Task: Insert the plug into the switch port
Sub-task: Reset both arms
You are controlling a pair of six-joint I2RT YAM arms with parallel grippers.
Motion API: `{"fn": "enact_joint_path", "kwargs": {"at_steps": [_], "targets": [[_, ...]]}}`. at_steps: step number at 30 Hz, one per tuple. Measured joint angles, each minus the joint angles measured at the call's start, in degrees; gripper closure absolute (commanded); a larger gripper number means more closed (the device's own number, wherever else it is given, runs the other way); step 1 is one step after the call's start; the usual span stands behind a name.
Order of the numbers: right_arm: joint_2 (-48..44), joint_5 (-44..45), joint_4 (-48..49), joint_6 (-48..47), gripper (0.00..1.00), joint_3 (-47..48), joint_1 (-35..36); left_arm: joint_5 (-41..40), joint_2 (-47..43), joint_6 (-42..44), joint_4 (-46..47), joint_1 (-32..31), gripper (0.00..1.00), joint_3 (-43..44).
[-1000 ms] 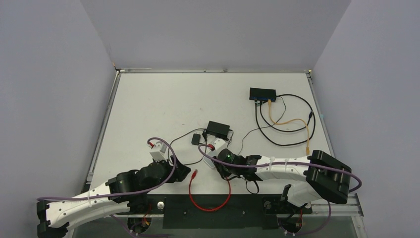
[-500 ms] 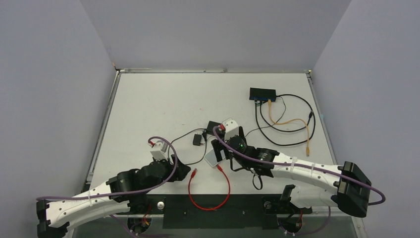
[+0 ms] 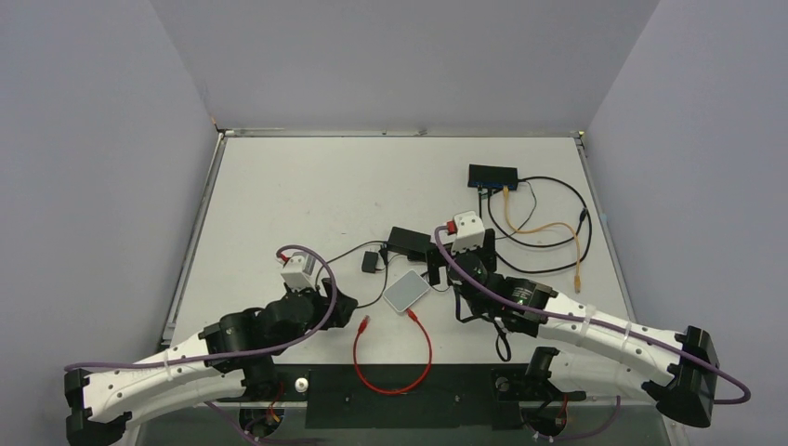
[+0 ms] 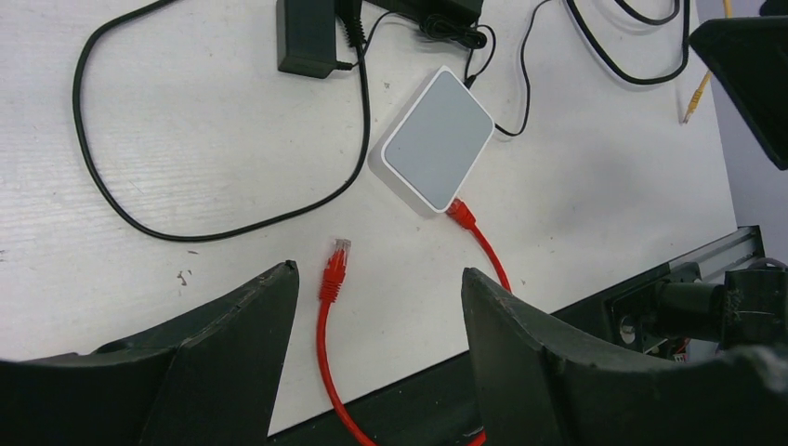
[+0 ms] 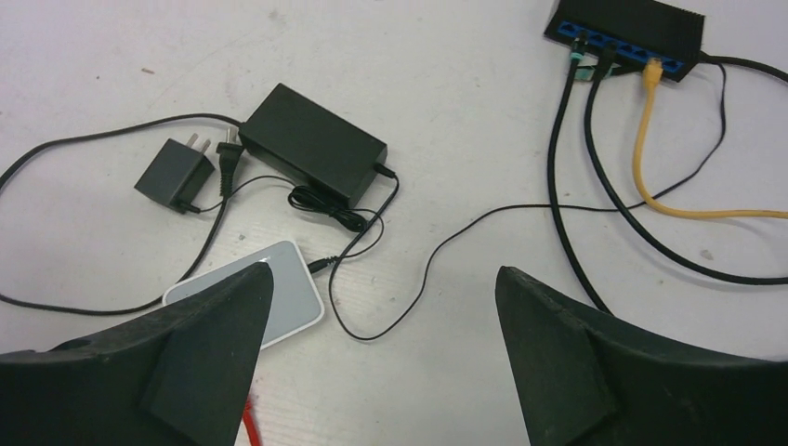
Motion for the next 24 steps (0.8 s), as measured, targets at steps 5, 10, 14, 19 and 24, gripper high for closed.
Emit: {"fn": "enact_joint_path", "kwargs": {"at_steps": [5,10,14,19,24], "targets": [[-2.8,5.5,-2.0,2.0,0.13,0.0,0.0,-1.1,2.0,0.8,0.2,0.2,0.37,0.6],[-4.9,11.4,-3.7,3.9,0.13,0.0,0.0,-1.7,3.5,1.1,0.7,0.5,0.37,1.6],[-5.7,14.4,-4.6,4.5,0.13,0.0,0.0,-2.0,4.8,1.6,1.7,1.2,0.37,2.4],[-7.6,17.3,-5.9,4.7,0.12,0.0,0.0,-2.1,7.0,2.2,3.1,2.0,0.37,2.8],[-10.0,18.4,-6.4,4.6,0.09,-0.1,0.0,-2.0,8.9,2.3,4.5,2.6,0.37,2.9]]}}
